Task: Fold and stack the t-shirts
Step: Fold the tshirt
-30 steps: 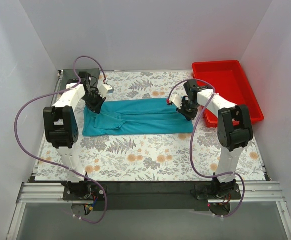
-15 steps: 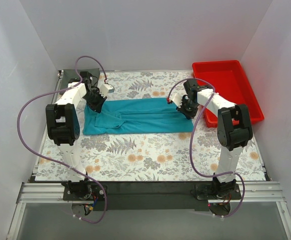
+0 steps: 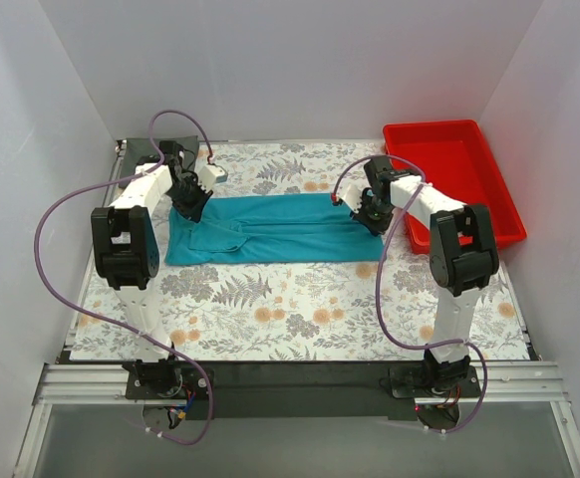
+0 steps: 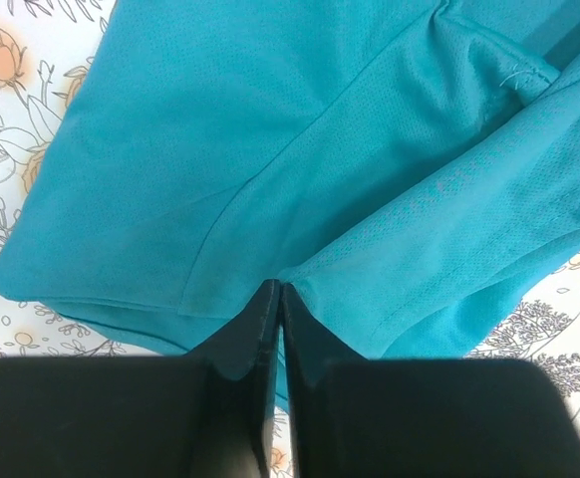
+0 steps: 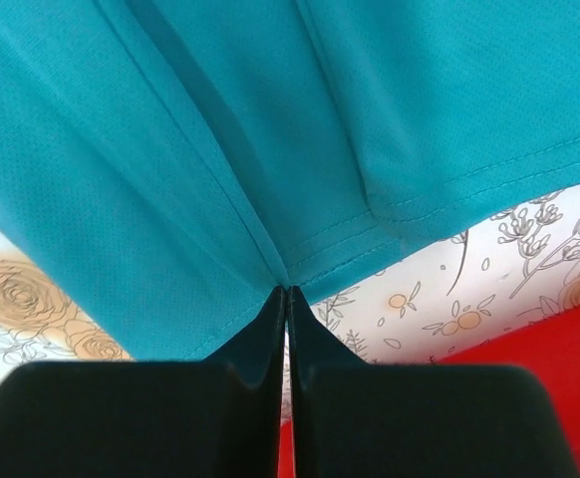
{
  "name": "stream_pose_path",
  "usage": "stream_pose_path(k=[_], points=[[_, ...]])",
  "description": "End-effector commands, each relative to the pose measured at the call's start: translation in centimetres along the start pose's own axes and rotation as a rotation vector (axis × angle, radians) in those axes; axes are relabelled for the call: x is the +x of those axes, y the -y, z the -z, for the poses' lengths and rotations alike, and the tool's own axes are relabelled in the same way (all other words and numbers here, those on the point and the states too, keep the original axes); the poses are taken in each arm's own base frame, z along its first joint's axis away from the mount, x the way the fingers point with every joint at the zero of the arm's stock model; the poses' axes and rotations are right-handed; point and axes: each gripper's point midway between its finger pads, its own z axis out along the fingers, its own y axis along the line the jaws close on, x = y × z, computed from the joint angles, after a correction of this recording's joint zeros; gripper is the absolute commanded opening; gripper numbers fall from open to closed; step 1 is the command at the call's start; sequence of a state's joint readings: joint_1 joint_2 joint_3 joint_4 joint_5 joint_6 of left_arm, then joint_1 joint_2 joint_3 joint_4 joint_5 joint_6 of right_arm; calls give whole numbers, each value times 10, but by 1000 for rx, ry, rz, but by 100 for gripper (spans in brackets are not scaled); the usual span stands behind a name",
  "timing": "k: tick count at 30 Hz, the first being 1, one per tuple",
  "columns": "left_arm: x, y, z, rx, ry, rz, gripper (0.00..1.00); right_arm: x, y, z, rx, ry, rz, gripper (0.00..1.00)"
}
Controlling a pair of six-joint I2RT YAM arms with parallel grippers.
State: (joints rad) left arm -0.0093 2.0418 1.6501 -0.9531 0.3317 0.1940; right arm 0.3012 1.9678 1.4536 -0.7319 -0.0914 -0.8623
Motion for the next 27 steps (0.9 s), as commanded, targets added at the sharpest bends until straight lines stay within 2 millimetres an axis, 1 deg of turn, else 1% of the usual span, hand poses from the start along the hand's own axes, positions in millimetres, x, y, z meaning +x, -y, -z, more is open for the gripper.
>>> stream_pose_path(k=[1,2,3,4,5,6,7,8,9,10,11,12,13,14,15,16,17,18,19,20,21,23,27], points=[[-14,-15,3,-40,51,15,7,-15,22,11,65,34,-28,1],[-21,-19,8,-53,69,32,12,-17,24,12,71,36,-37,1],[-25,-17,9,-42,78,42,22,-21,28,16,85,46,-51,12],[-17,-27,17,-54,88,81,27,-24,30,20,96,52,-57,21],[-19,-28,23,-56,103,109,30,-26,32,23,105,60,-65,28],[-19,-32,29,-57,130,137,32,-30,33,33,119,79,-84,34],[-22,-33,42,-67,158,154,37,-36,33,40,123,103,-89,37],[-21,-34,50,-70,174,179,40,-38,31,46,120,115,-94,38],[-12,-33,58,-46,196,243,41,-43,30,60,134,142,-102,39],[-11,-29,71,-44,221,260,42,-42,23,65,114,149,-105,39],[-1,-30,80,-40,230,295,43,-45,19,77,119,171,-102,39],[4,-25,86,-30,241,346,43,-44,14,82,111,176,-106,39],[15,-14,84,7,244,383,44,-37,1,80,73,166,-116,39],[23,-14,98,-6,269,413,45,-37,-5,88,71,180,-112,38],[32,-8,99,11,266,441,46,-34,-12,88,53,176,-115,37],[42,1,95,44,263,479,47,-30,-21,87,31,172,-116,37],[54,3,98,47,265,515,50,-20,-32,85,12,155,-120,37],[59,8,100,56,268,531,50,-15,-38,83,1,147,-120,38],[64,13,99,69,267,540,51,-11,-44,80,-11,139,-117,38],[77,22,91,92,250,576,51,-4,-51,74,-27,121,-116,39],[79,24,90,87,255,576,51,-2,-54,71,-34,116,-119,40],[86,33,81,107,245,594,52,3,-57,62,-48,95,-121,41],[86,32,73,114,265,610,52,10,-51,41,-24,70,-124,41]])
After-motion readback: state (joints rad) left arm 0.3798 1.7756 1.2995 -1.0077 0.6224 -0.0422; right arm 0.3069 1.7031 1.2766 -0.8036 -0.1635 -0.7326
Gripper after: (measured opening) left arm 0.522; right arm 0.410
